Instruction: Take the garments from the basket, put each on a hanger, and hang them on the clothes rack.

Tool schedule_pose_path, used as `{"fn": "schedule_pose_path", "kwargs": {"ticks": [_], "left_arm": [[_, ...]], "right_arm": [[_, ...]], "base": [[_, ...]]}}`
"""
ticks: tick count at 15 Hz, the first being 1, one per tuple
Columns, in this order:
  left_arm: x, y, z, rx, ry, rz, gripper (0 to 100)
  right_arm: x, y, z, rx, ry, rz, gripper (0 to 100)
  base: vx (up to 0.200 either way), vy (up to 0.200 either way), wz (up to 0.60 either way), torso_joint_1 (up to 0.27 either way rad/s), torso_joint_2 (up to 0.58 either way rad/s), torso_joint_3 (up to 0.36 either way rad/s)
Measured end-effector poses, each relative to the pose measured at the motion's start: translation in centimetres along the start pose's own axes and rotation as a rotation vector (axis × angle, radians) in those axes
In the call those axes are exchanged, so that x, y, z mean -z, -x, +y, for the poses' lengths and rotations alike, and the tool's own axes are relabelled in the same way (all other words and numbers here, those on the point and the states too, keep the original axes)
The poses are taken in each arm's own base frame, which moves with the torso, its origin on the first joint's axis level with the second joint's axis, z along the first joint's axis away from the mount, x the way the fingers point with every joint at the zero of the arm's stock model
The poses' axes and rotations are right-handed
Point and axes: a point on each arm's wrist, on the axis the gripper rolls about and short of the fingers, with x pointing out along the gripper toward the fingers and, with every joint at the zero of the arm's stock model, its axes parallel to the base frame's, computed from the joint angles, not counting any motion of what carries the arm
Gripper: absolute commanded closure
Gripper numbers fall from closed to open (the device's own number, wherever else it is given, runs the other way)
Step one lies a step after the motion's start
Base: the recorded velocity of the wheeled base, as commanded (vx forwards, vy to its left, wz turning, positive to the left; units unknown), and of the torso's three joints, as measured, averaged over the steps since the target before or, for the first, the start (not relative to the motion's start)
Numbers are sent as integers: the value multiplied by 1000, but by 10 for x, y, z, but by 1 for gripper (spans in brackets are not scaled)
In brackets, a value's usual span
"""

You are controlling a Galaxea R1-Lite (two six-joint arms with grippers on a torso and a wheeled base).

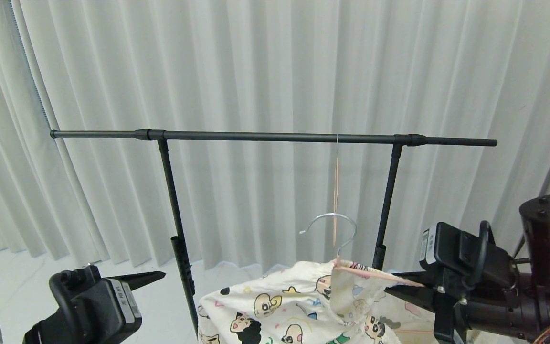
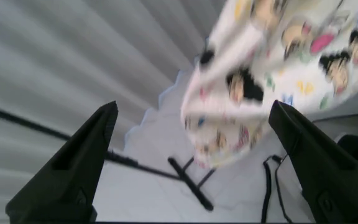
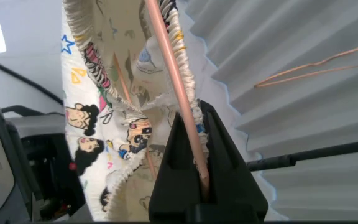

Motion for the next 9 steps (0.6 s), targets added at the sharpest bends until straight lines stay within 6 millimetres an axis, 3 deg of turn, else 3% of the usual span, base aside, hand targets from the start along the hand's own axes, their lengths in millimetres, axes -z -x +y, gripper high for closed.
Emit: {"fn": "schedule_pose_path", "kwargs": {"ticks": [4,9], "left_arm": [[28,2,9,-109,136,113,0],[34,-2,13,-108,203,150,0]], "right_arm": [[-4,12,-2,16,-79,-45,100],[-8,22,-1,-29,-74,-102,100]], "base": [[0,0,0,0,0,0],[0,0,0,0,0,0]]}}
